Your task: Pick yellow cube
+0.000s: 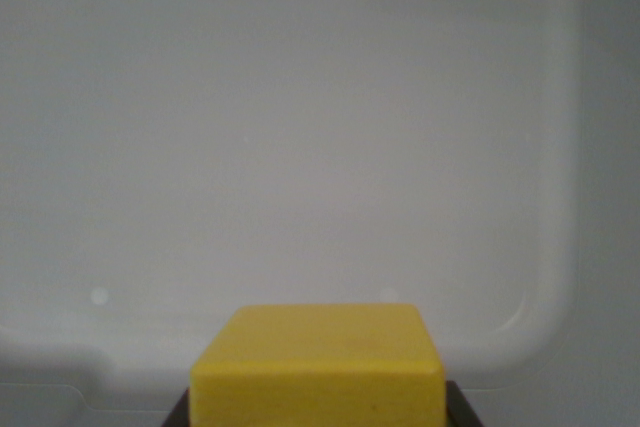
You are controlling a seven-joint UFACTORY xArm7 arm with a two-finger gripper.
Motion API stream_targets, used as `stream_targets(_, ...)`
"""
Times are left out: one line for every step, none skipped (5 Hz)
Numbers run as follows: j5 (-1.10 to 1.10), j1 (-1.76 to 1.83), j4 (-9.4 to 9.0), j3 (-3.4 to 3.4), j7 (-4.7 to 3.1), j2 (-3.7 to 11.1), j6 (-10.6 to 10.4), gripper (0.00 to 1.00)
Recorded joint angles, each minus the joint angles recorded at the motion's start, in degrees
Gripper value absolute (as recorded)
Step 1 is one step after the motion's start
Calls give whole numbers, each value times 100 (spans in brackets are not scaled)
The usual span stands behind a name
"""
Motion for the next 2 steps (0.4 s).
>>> stream_targets(-3,0,22,0,3,-11,33,100)
stream_targets(-3,0,22,0,3,-11,33,100)
